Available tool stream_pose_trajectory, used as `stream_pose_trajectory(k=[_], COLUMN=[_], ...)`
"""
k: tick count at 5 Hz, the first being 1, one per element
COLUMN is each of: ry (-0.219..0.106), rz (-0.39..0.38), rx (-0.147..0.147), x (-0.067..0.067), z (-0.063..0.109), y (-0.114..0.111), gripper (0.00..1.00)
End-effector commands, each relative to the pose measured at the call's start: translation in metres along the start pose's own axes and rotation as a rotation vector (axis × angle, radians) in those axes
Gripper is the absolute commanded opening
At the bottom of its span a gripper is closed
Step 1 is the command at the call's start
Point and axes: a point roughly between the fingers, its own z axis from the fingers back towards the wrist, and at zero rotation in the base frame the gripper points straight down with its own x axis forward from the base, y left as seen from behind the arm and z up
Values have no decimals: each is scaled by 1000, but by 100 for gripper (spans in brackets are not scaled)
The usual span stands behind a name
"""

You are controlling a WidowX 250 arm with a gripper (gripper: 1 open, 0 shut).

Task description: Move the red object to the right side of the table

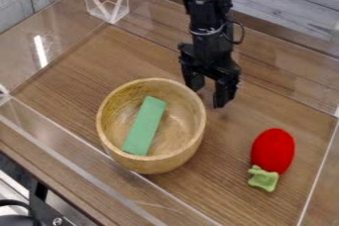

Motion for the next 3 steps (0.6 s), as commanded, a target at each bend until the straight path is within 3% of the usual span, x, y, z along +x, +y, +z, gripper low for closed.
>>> stream_pose_trajectory(k=[1,2,3], ry=[-72,-72,-69], rz=[-38,-68,-128], rx=[17,14,7], x=[14,19,8], z=[17,12,17], y=[-9,-15,-21], gripper=[100,100,100])
